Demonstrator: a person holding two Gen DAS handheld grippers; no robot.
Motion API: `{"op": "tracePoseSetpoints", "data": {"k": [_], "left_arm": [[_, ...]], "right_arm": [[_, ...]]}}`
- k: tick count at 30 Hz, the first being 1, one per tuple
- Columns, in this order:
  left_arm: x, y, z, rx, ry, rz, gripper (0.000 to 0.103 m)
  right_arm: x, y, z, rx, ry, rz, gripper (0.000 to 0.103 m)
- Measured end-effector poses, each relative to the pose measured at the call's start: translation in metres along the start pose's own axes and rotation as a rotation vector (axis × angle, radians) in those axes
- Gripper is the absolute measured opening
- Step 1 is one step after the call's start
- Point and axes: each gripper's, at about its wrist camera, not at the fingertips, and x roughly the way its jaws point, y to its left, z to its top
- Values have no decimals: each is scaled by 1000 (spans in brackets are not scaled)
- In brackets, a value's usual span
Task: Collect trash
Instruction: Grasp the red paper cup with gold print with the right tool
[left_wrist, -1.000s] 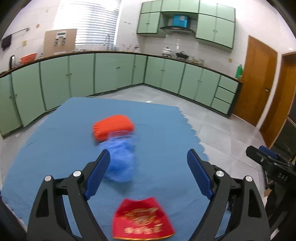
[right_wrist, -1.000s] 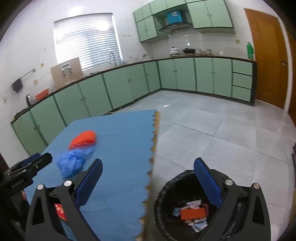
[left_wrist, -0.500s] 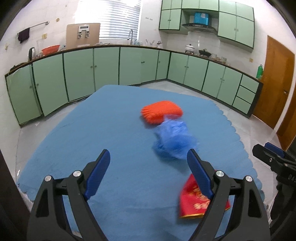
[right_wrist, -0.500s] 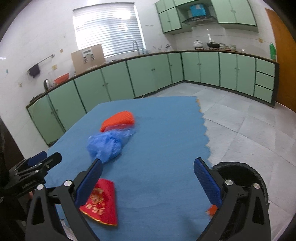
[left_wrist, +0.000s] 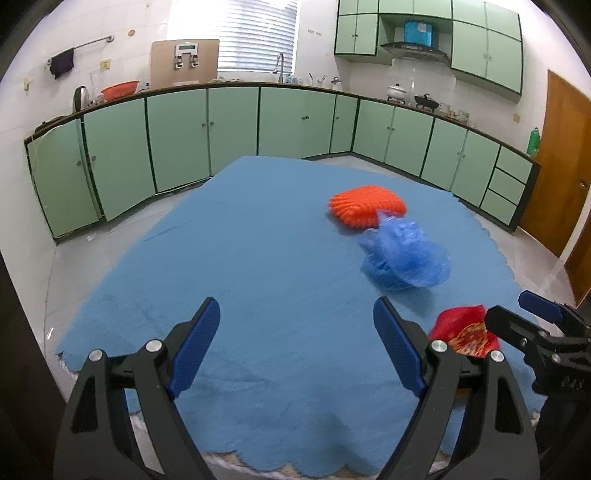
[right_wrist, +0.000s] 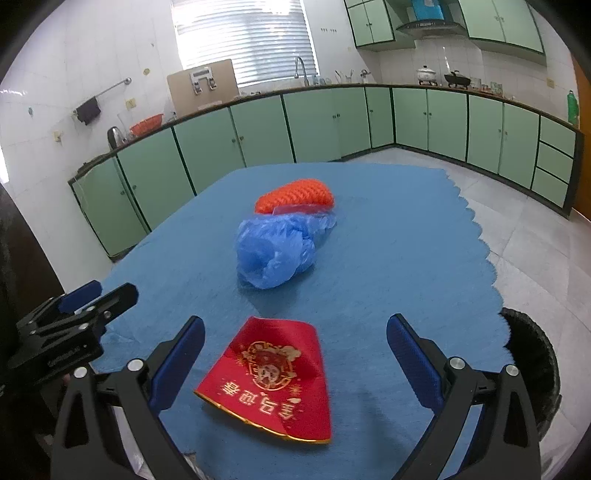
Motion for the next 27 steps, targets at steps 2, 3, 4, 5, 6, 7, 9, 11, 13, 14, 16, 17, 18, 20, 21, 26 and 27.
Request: {"op": "tracePoseSetpoints", "data": {"k": [2, 3, 4, 5, 6, 7, 9, 11, 13, 14, 16, 17, 18, 20, 21, 26, 27], "left_arm": [[0, 8, -3, -8, 4, 11, 83], [0, 11, -4, -12, 5, 15, 83], [0, 15, -5, -18, 7, 21, 83], [0, 18, -6, -22, 8, 25, 83], [0, 21, -6, -25, 8, 29, 83], [0, 23, -7, -27, 7, 31, 83], [0, 26, -7, -30, 6, 36, 83], [0, 28, -7, -35, 5, 35, 83], [1, 29, -8, -41, 6, 29, 83], [2, 29, -8, -42, 6, 26, 83], [3, 28, -7, -44, 7, 20, 83], [5, 28, -7, -44, 8, 17, 83], [5, 27, -7, -43, 9, 16, 83], [6, 25, -7, -41, 10, 12, 83], [6, 24, -7, -41, 11, 10, 83], [7, 22, -7, -42, 14, 7, 83], [7, 22, -7, -43, 17, 6, 83]], "right_arm": [[4, 2, -1, 7, 13, 2, 97], [7, 4, -2, 11, 22, 2, 97], [9, 5, -2, 13, 28, 0, 97], [11, 7, -2, 12, 32, -2, 97], [14, 8, -2, 10, 37, -8, 97], [16, 10, -2, 10, 42, -13, 97], [22, 13, -2, 14, 54, -23, 97], [28, 14, -3, 20, 74, -24, 97], [32, 15, -4, 23, 84, -27, 96], [34, 15, -5, 22, 89, -31, 96], [38, 15, -7, 22, 104, -34, 95], [39, 14, -8, 26, 112, -32, 93], [42, 13, -8, 32, 122, -27, 90], [44, 12, -10, 36, 137, -13, 85], [46, 11, -12, 34, 151, -3, 79], [48, 9, -15, 21, 171, 40, 58], [48, 7, -14, 25, 173, 54, 57]]}}
